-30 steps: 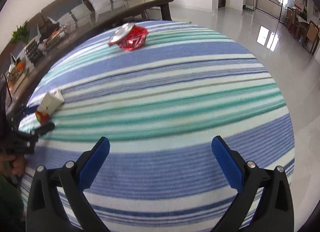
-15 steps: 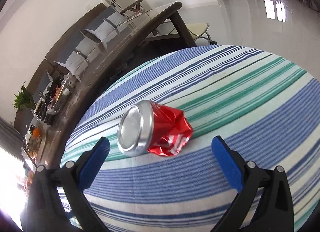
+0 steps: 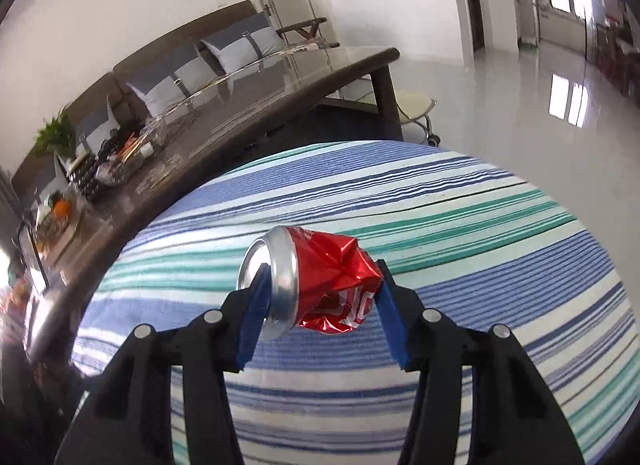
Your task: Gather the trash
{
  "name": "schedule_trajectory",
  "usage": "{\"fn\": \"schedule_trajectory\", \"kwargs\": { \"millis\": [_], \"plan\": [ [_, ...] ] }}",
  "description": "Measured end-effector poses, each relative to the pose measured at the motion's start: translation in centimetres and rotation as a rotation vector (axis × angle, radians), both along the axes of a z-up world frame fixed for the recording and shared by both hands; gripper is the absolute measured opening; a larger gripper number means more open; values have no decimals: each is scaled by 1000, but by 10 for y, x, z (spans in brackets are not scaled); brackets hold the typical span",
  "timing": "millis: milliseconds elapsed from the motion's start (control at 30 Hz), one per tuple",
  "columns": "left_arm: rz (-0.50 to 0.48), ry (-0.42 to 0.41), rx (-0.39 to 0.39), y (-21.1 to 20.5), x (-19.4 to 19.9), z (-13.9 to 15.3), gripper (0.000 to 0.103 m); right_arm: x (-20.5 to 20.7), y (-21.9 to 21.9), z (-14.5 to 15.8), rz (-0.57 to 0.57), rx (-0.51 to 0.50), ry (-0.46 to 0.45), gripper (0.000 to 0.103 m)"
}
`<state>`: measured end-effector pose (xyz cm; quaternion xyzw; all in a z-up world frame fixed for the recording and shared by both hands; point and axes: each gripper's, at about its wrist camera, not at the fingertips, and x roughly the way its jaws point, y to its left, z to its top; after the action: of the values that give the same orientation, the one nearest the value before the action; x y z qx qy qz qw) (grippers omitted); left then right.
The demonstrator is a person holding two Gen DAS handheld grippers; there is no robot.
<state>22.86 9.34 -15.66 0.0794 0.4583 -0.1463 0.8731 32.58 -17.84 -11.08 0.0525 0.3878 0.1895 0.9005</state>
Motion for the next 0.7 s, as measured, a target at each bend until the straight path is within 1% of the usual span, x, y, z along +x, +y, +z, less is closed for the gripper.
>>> {"fn": "schedule_trajectory", "kwargs": {
  "millis": [67,167,233,400,567,667,700],
  "plan": [
    [0,0,0,0,0,0,98,-33,-4,5,42,-61,-42,50],
    [0,0,0,0,0,0,98,-70,-11,-1,76,-119,-37,50],
    [0,0,0,0,0,0,98,-97,-19,-8,75,-132,-25,51],
    [0,0,-1,0,0,0,98,-152,-41,-25,47,-123,11,51],
    [0,0,0,0,0,0,98,-191,-46,-41,40,-130,58,51],
    [0,0,-1,0,0,0,98,-198,-44,-42,54,-162,60,52],
    [0,0,-1,0,0,0,98,-199,-43,-43,62,-179,61,60]
  ]
}}
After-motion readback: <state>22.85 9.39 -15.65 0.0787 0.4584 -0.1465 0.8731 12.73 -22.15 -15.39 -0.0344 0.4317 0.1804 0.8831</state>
